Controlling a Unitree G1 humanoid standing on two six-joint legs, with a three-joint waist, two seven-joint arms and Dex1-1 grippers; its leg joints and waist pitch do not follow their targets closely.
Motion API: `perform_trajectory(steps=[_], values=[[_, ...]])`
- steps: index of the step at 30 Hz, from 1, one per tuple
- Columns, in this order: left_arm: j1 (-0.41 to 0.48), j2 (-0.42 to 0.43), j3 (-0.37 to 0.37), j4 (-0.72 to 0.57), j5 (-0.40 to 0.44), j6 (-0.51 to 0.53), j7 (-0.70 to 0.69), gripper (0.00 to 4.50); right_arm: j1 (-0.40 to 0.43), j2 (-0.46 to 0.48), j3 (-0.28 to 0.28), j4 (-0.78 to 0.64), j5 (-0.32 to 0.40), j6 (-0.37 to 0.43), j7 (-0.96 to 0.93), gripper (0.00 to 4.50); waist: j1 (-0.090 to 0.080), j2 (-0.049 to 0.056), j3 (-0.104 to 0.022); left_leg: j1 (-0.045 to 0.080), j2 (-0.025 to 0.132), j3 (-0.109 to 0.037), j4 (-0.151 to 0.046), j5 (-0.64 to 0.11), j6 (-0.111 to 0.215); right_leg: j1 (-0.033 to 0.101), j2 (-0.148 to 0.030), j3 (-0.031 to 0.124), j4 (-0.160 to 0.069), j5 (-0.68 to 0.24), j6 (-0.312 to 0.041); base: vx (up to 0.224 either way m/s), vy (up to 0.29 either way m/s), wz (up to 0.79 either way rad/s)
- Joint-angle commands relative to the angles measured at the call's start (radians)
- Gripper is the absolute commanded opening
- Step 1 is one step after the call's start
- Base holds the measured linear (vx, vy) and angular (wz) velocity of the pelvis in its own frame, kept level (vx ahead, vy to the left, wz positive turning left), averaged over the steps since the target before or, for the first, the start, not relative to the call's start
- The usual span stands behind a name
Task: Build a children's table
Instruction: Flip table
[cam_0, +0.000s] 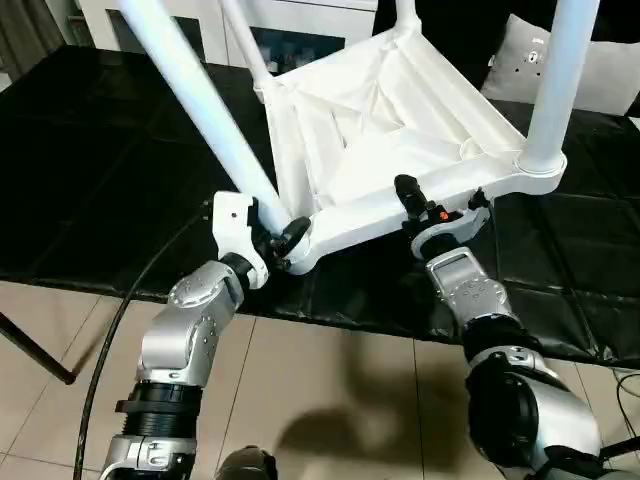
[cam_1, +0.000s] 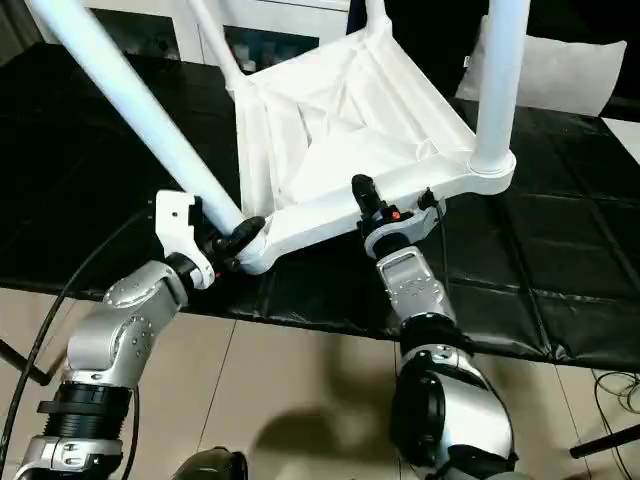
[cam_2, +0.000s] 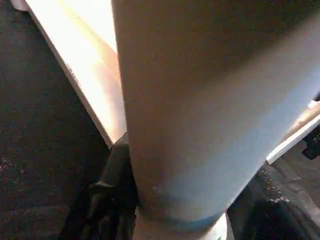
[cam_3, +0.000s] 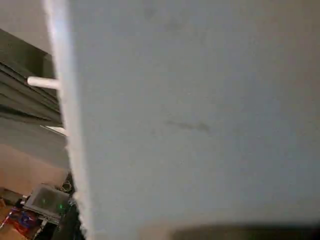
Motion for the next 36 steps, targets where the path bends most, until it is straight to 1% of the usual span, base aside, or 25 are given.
perform_trajectory(steps=[1,2,4,5,6,10,12,13,15,16,17,18,22,23,24,26,27,28,29,30,31,32,34,35,36], values=[[-0.012,-0.027,-0.018,-0.003,-0.012,-0.049,-0.023,2.03,-0.082,-0.004,0.020,-0.055,-0.003,-0.039,0.045,2.00,-0.004,-0.002,-0.092,0.057,0.076,-0.028,-0.044,0.026,0.091,0.036,-0.094,0.023,-0.039,0.317,-0.259,0.000,0.000,0.00],[-0.014,-0.026,-0.011,-0.004,-0.010,-0.067,-0.018,2.37,-0.081,-0.010,0.021,-0.059,-0.010,-0.053,0.038,1.99,-0.003,-0.003,-0.093,0.057,0.077,-0.029,-0.044,0.025,0.089,0.036,-0.094,0.023,-0.039,0.314,-0.258,0.000,0.000,0.00],[-0.016,-0.023,-0.005,-0.005,-0.009,-0.080,-0.016,2.72,-0.080,-0.017,0.021,-0.063,-0.017,-0.064,0.031,1.98,-0.002,-0.002,-0.095,0.057,0.076,-0.029,-0.043,0.037,0.091,0.036,-0.093,0.022,-0.036,0.329,-0.259,0.000,0.000,0.00],[-0.011,-0.013,-0.001,-0.011,-0.004,-0.099,-0.022,2.72,-0.081,-0.030,0.017,-0.069,-0.024,-0.083,0.019,1.98,-0.003,-0.003,-0.095,0.056,0.076,-0.028,-0.042,0.040,0.093,0.036,-0.093,0.022,-0.035,0.334,-0.259,0.000,0.000,0.00],[-0.004,-0.003,0.002,-0.018,0.002,-0.118,-0.025,2.72,-0.082,-0.044,0.011,-0.074,-0.028,-0.098,0.006,1.98,-0.002,0.000,-0.096,0.057,0.076,-0.030,-0.040,0.048,0.094,0.034,-0.092,0.021,-0.035,0.341,-0.255,0.000,0.000,0.00],[0.027,0.021,0.032,-0.049,-0.007,-0.146,-0.037,2.72,-0.083,-0.089,-0.008,-0.097,-0.041,-0.143,-0.030,1.98,-0.002,-0.003,-0.102,0.051,0.072,-0.028,-0.032,0.087,0.105,0.035,-0.089,0.021,-0.023,0.405,-0.255,0.000,0.000,0.00],[0.032,0.026,0.032,-0.053,-0.006,-0.147,-0.041,2.84,-0.082,-0.094,-0.009,-0.100,-0.045,-0.148,-0.034,1.98,0.001,-0.003,-0.100,0.048,0.074,-0.026,-0.025,0.084,0.112,0.026,-0.087,0.020,-0.020,0.417,-0.256,0.000,0.000,0.00],[0.036,0.029,0.032,-0.056,-0.006,-0.147,-0.043,3.16,-0.082,-0.097,-0.010,-0.102,-0.048,-0.152,-0.036,1.98,0.005,-0.001,-0.099,0.050,0.074,-0.024,-0.025,0.070,0.112,0.023,-0.086,0.020,-0.022,0.399,-0.257,0.000,0.000,0.00],[0.062,0.051,0.028,-0.063,0.003,-0.167,-0.060,3.23,-0.073,-0.122,-0.012,-0.131,-0.066,-0.171,-0.055,1.97,0.006,-0.005,-0.093,0.051,0.077,-0.023,-0.032,0.005,0.097,0.020,-0.090,0.021,-0.032,0.303,-0.254,0.000,0.000,0.00],[0.079,0.063,0.026,-0.071,0.008,-0.175,-0.070,3.23,-0.063,-0.140,-0.009,-0.159,-0.078,-0.176,-0.059,1.97,0.005,-0.002,-0.091,0.053,0.079,-0.024,-0.036,-0.014,0.085,0.019,-0.089,0.020,-0.034,0.255,-0.248,0.000,0.000,0.00],[0.090,0.072,0.024,-0.075,0.011,-0.180,-0.077,3.49,-0.056,-0.152,-0.007,-0.179,-0.087,-0.180,-0.061,1.96,0.005,-0.001,-0.089,0.056,0.080,-0.024,-0.039,-0.026,0.074,0.017,-0.087,0.019,-0.037,0.222,-0.241,0.000,0.000,0.00],[0.102,0.077,0.024,-0.084,0.007,-0.180,-0.085,3.49,-0.046,-0.163,-0.005,-0.208,-0.097,-0.184,-0.071,1.96,0.004,-0.001,-0.088,0.058,0.080,-0.023,-0.042,-0.042,0.059,0.015,-0.086,0.019,-0.039,0.192,-0.232,0.000,0.000,0.00],[0.125,0.085,0.011,-0.105,-0.005,-0.190,-0.110,3.81,-0.025,-0.179,-0.009,-0.270,-0.115,-0.190,-0.113,1.96,0.007,-0.002,-0.086,0.060,0.077,-0.020,-0.049,-0.088,0.025,0.012,-0.087,0.020,-0.048,0.140,-0.195,-0.014,0.009,0.00],[0.140,0.092,-0.006,-0.124,-0.006,-0.183,-0.129,3.95,-0.011,-0.188,-0.001,-0.297,-0.133,-0.194,-0.129,1.94,0.007,0.001,-0.085,0.059,0.077,-0.023,-0.053,-0.101,0.009,0.012,-0.088,0.020,-0.051,0.109,-0.182,0.000,0.000,0.00],[0.157,0.101,-0.024,-0.144,-0.003,-0.170,-0.146,4.05,0.004,-0.198,0.006,-0.334,-0.155,-0.195,-0.154,1.93,0.001,-0.001,-0.082,0.058,0.077,-0.022,-0.058,-0.141,-0.008,0.009,-0.088,0.021,-0.057,0.064,-0.174,0.000,0.000,0.00],[0.169,0.108,-0.037,-0.157,-0.001,-0.162,-0.156,4.11,0.015,-0.205,0.012,-0.356,-0.169,-0.199,-0.170,1.93,-0.002,0.001,-0.079,0.063,0.077,-0.020,-0.063,-0.199,-0.036,0.002,-0.090,0.024,-0.066,-0.004,-0.163,0.000,0.000,0.00],[0.181,0.118,-0.052,-0.168,0.004,-0.156,-0.167,4.17,0.029,-0.215,0.022,-0.380,-0.201,-0.206,-0.199,1.92,-0.003,0.000,-0.078,0.063,0.077,-0.020,-0.064,-0.214,-0.045,0.001,-0.091,0.025,-0.069,-0.023,-0.158,0.000,0.000,0.00],[0.181,0.118,-0.052,-0.168,0.004,-0.156,-0.167,4.25,0.029,-0.215,0.022,-0.380,-0.201,-0.206,-0.199,1.92,-0.005,-0.002,-0.077,0.062,0.077,-0.021,-0.067,-0.230,-0.057,0.000,-0.092,0.026,-0.071,-0.053,-0.146,-0.054,0.017,-0.01],[0.193,0.132,-0.069,-0.183,0.011,-0.151,-0.181,4.33,0.046,-0.226,0.039,-0.413,-0.236,-0.205,-0.219,1.91,-0.012,-0.002,-0.076,0.060,0.074,-0.020,-0.069,-0.256,-0.069,0.000,-0.091,0.028,-0.074,-0.088,-0.139,0.000,0.000,0.00],[0.202,0.146,-0.084,-0.203,0.018,-0.144,-0.191,4.40,0.068,-0.240,0.069,-0.456,-0.287,-0.188,-0.245,1.91,-0.010,-0.002,-0.076,0.063,0.075,-0.020,-0.069,-0.257,-0.078,-0.004,-0.091,0.029,-0.078,-0.102,-0.125,0.000,0.000,0.00],[0.210,0.167,-0.103,-0.229,0.032,-0.142,-0.202,4.46,0.102,-0.262,0.124,-0.521,-0.377,-0.164,-0.298,1.91,-0.010,-0.003,-0.074,0.062,0.075,-0.020,-0.071,-0.257,-0.079,-0.005,-0.090,0.030,-0.079,-0.107,-0.118,0.000,0.000,0.00],[0.209,0.174,-0.109,-0.236,0.039,-0.145,-0.205,4.50,0.114,-0.270,0.148,-0.541,-0.419,-0.161,-0.326,1.91,-0.011,-0.003,-0.074,0.063,0.074,-0.020,-0.071,-0.268,-0.083,-0.008,-0.089,0.030,-0.080,-0.124,-0.105,0.000,0.000,0.00],[0.204,0.179,-0.111,-0.238,0.048,-0.146,-0.207,4.50,0.119,-0.270,0.157,-0.551,-0.435,-0.154,-0.344,1.91,-0.015,-0.008,-0.072,0.060,0.072,-0.019,-0.071,-0.269,-0.090,-0.007,-0.089,0.032,-0.084,-0.149,-0.096,0.000,0.000,0.00],[0.201,0.181,-0.113,-0.239,0.053,-0.147,-0.208,4.50,0.122,-0.269,0.162,-0.557,-0.443,-0.149,-0.355,1.91,-0.016,-0.005,-0.071,0.063,0.071,-0.018,-0.070,-0.286,-0.094,-0.012,-0.090,0.034,-0.088,-0.176,-0.093,0.000,0.000,0.00],[0.193,0.186,-0.115,-0.241,0.064,-0.153,-0.208,4.50,0.124,-0.269,0.172,-0.562,-0.460,-0.145,-0.371,1.90,-0.020,-0.010,-0.069,0.061,0.070,-0.019,-0.070,-0.307,-0.097,-0.011,-0.093,0.035,-0.091,-0.206,-0.091,0.000,0.000,0.00]])
